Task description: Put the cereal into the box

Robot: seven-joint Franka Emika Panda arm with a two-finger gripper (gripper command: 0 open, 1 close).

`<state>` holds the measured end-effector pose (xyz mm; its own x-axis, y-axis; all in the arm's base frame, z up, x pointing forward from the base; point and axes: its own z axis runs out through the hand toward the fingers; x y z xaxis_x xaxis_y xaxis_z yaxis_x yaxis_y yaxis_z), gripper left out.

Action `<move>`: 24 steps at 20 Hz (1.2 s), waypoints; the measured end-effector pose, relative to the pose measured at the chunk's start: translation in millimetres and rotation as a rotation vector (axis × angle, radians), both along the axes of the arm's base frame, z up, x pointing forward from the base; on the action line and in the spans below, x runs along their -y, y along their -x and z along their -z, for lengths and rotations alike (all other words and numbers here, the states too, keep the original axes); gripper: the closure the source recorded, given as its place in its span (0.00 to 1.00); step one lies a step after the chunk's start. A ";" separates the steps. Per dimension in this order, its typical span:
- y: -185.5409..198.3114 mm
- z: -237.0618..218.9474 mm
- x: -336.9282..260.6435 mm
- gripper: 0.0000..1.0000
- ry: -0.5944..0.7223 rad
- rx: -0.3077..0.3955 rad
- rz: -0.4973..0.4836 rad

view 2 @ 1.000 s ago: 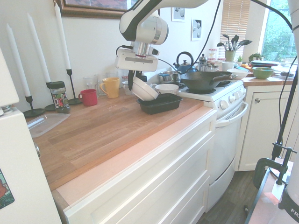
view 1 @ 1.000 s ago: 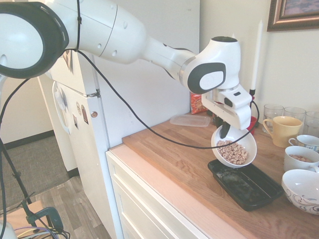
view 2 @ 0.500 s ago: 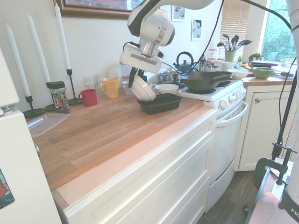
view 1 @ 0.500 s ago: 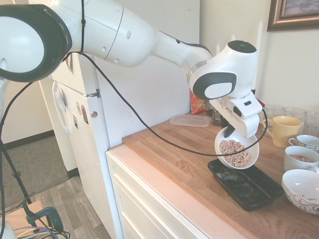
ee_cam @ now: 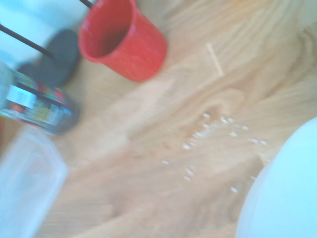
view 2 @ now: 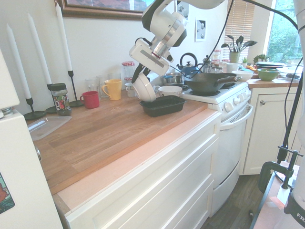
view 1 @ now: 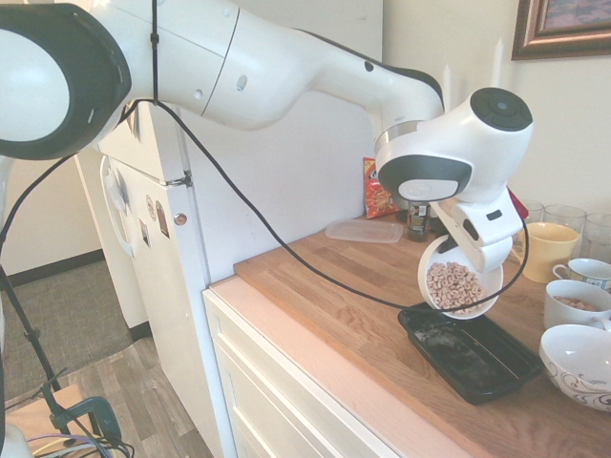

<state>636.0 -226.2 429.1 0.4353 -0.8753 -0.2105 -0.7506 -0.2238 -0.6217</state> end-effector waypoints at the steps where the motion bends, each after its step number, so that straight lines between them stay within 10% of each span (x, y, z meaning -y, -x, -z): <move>1: 2.1 0.3 4.4 1.00 -0.019 0.015 -0.004; 24: 50.5 11.7 31.8 1.00 -0.151 0.107 0.030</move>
<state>585.5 -258.0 417.4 0.4369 -0.8500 -0.2945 -0.6831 -0.1005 -0.7234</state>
